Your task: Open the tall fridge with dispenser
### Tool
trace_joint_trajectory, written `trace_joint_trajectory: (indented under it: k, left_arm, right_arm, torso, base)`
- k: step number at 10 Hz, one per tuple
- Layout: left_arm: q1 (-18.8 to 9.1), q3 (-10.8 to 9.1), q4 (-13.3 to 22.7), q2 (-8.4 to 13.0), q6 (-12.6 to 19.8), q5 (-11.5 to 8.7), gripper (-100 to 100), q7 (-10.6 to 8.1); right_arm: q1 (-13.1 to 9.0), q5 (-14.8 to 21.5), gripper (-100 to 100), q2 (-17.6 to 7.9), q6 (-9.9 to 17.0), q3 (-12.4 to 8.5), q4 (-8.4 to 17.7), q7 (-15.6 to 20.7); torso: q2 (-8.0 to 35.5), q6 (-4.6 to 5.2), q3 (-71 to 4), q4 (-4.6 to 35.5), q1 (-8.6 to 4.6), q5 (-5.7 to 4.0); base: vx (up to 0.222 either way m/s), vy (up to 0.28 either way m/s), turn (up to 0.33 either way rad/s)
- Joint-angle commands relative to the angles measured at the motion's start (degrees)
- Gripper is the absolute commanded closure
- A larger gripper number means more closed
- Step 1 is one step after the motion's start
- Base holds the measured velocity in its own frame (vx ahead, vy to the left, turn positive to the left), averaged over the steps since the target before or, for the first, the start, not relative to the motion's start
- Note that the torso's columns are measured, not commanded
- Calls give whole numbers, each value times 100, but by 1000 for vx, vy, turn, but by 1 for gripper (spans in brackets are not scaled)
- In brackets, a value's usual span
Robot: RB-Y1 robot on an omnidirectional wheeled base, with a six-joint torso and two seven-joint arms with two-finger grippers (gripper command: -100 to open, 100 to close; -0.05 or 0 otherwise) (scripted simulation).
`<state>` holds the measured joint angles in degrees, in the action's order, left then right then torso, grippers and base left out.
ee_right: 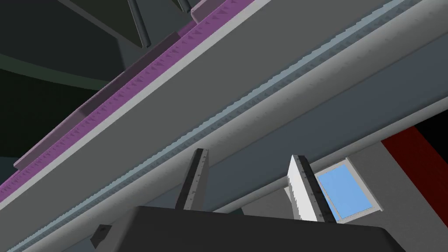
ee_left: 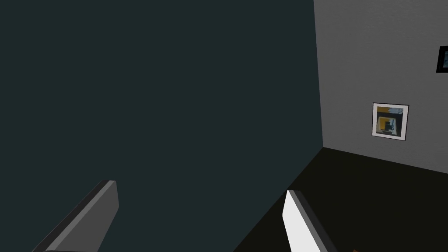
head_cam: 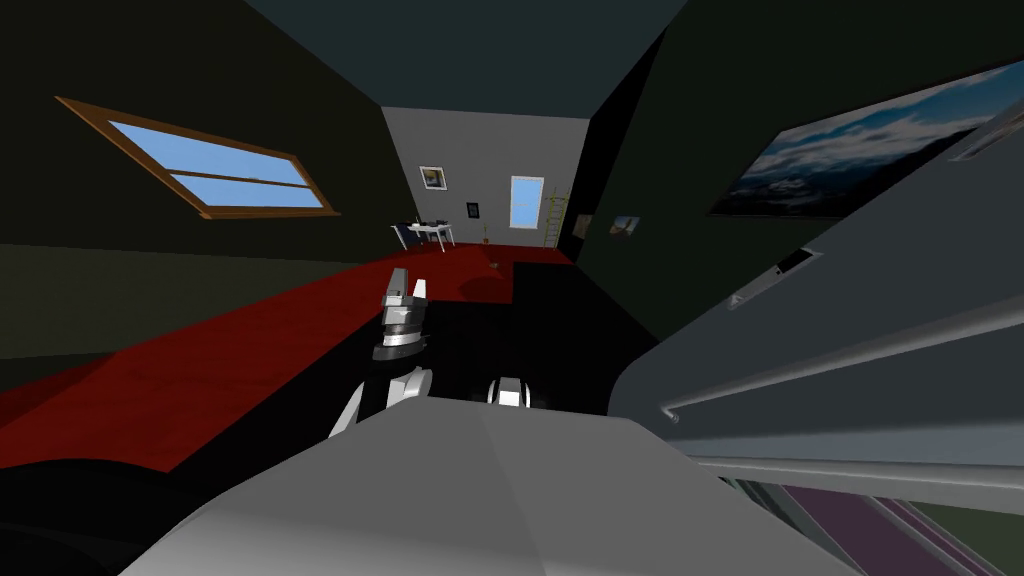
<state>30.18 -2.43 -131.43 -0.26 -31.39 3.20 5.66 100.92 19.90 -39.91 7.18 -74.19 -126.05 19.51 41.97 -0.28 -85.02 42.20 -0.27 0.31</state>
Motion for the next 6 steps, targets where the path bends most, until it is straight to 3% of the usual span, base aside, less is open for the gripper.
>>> trace_joint_trajectory:
  k: [1, 6]
  left_arm:
    - [0, 0, 0, 0, 0, 0, 0, 0]
    - [0, 0, 0, 0, 0, 0, 0, 0]
  right_arm:
    - [-9, 1, -100, 73, 61, -31, 165, 5]
    - [11, -3, -100, 161, 191, 51, 359, 20]
  torso:
    - [-20, -17, -20, -9, 6, 13]
    - [-59, -42, -51, -30, 16, 14]
  base:
    - [149, 87, 0]
    - [157, 87, 4]
